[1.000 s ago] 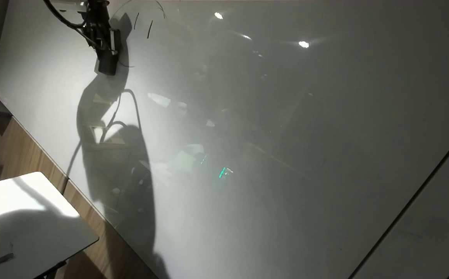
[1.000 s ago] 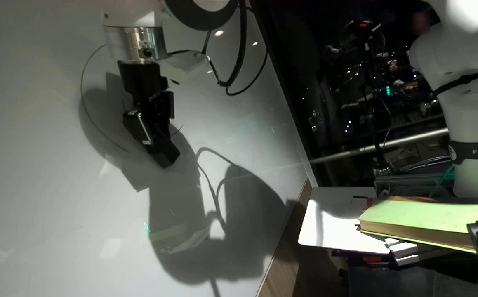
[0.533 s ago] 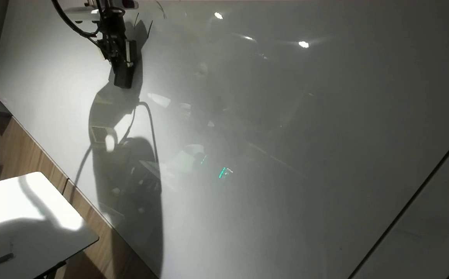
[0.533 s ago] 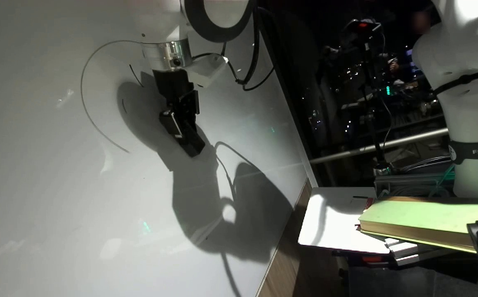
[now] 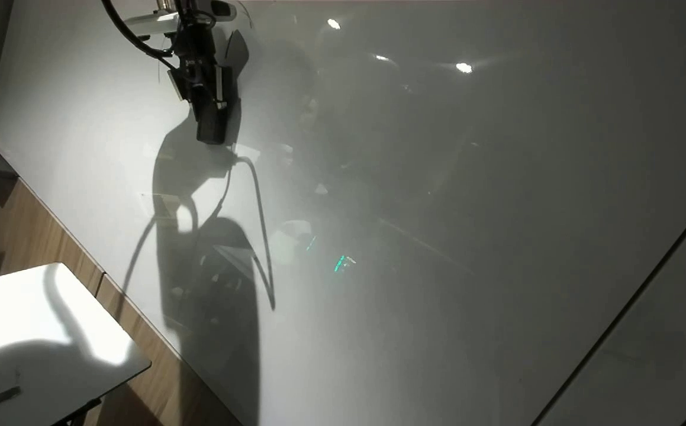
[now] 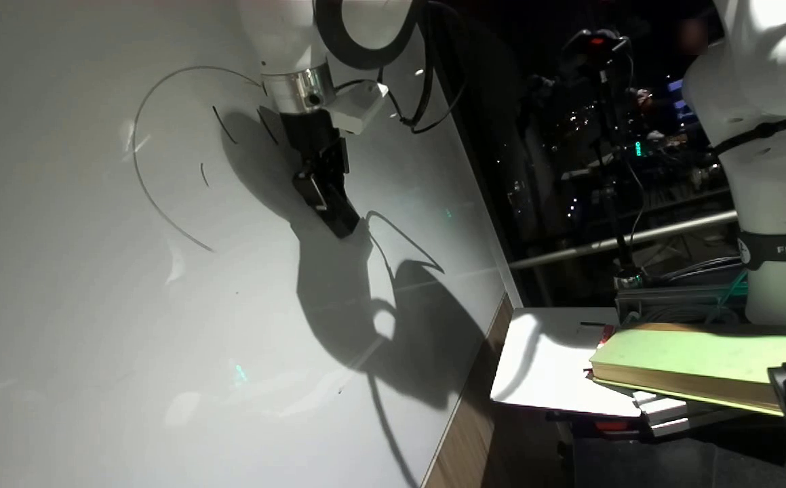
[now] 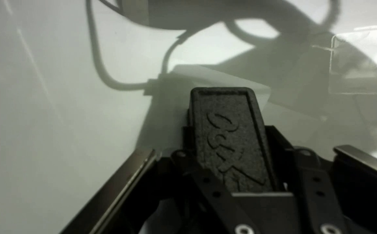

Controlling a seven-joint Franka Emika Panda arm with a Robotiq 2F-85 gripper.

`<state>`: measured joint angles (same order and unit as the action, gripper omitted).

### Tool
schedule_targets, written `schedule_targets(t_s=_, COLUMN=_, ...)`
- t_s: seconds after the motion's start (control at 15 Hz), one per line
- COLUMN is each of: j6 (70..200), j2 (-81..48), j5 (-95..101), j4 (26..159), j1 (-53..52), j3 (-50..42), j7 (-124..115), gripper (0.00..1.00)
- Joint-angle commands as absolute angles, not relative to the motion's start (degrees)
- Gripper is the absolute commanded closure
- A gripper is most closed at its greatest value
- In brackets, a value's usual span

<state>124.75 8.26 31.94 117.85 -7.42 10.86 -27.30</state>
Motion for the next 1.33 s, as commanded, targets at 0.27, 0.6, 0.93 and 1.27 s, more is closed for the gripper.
schedule_targets(t_s=0.27, j6=123.0, j2=6.2, j5=34.6, j4=107.1, j1=-4.3, j3=9.3, j7=-22.5, gripper=0.70)
schedule_targets(t_s=0.6, j6=117.6, j2=5.8, j5=34.1, j4=100.9, j1=-5.0, j3=10.4, j7=-21.5, gripper=0.70)
schedule_targets(t_s=0.93, j6=112.1, j2=3.8, j5=34.0, j4=92.8, j1=-6.9, j3=13.3, j7=-21.1, gripper=0.70)
schedule_targets(t_s=1.27, j6=107.1, j2=0.1, j5=35.5, j4=86.7, j1=-11.5, j3=19.4, j7=-24.7, gripper=0.70)
